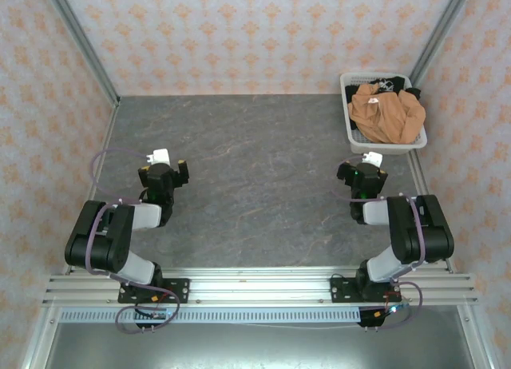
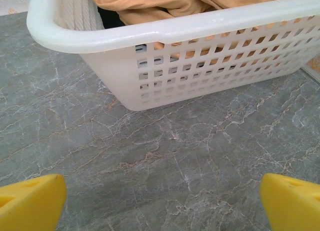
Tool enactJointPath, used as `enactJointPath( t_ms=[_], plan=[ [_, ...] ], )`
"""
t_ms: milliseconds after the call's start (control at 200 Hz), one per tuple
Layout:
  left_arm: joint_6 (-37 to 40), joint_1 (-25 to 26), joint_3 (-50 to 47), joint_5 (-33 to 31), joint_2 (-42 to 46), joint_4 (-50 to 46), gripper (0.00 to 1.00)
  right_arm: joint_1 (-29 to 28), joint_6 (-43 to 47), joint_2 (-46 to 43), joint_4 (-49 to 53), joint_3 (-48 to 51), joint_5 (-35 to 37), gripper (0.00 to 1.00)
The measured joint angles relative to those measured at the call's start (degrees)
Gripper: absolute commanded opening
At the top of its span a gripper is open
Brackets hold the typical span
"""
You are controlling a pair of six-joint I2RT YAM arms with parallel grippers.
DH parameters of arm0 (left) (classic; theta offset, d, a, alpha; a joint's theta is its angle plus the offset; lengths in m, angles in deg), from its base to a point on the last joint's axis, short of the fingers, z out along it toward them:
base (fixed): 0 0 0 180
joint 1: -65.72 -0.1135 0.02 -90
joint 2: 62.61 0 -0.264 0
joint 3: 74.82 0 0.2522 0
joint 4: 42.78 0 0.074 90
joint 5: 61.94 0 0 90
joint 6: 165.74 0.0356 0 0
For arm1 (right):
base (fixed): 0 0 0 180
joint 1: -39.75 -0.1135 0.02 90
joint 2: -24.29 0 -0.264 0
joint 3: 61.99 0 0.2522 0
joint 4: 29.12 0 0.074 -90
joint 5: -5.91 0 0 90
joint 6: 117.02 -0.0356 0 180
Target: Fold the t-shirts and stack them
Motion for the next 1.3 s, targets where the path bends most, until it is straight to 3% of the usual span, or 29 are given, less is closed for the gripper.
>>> enactJointPath(
  t_ms=[921, 1071, 1151, 1211, 1301],
  plan=[
    [0.0, 0.0, 0.0, -0.2, 0.4, -0.4, 1.00, -0.2, 0.0, -1.9, 1.0, 0.0, 0.9, 0.99],
    [1.0, 3.4, 0.8, -4.9, 10.8, -8.6, 1.00, -4.6, 0.3, -16.5, 12.2, -2.1, 6.8, 0.99],
    [0.8, 6.8, 4.0, -8.2, 18.5, -12.3, 1.00, -7.2, -2.7, -25.2, 23.3, -10.8, 9.2, 0.99],
    [-4.3, 7.9, 12.4, -10.4, 22.1, -23.0, 1.00, -7.1, -6.1, -27.2, 33.0, -21.7, 8.0, 0.99],
    [-14.9, 7.0, 32.7, -12.3, 21.1, -41.2, 1.00, -6.1, -14.3, -25.7, 43.8, -37.8, 7.1, 0.99]
  ],
)
